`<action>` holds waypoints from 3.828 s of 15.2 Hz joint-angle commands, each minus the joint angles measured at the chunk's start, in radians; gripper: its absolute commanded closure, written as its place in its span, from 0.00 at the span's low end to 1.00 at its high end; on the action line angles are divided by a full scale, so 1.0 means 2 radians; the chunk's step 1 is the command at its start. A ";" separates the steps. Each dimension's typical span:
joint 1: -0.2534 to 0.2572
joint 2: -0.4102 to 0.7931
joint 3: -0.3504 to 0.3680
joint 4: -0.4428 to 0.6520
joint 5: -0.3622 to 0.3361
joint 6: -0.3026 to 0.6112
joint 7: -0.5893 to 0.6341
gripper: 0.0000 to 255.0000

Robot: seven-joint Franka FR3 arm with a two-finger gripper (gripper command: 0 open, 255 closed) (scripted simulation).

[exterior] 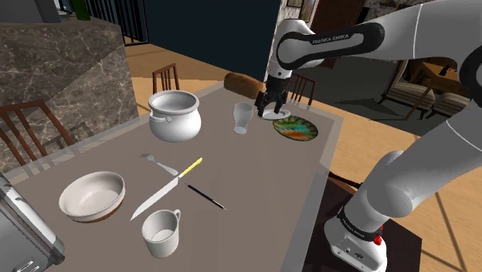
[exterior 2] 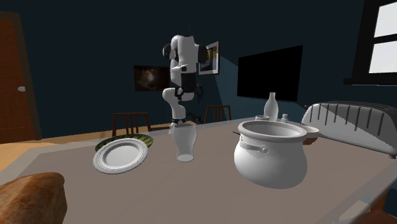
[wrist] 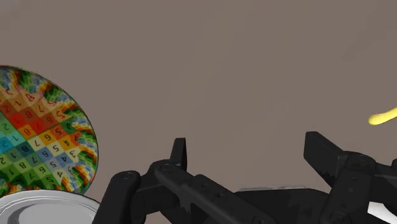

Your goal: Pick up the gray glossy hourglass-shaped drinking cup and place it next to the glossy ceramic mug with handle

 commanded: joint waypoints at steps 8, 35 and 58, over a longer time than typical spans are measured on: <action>-0.002 0.159 -0.006 0.125 0.013 0.067 -0.013 0.00; -0.006 0.294 -0.004 0.223 0.028 0.127 -0.022 1.00; -0.006 0.259 -0.007 0.295 0.020 0.019 -0.012 1.00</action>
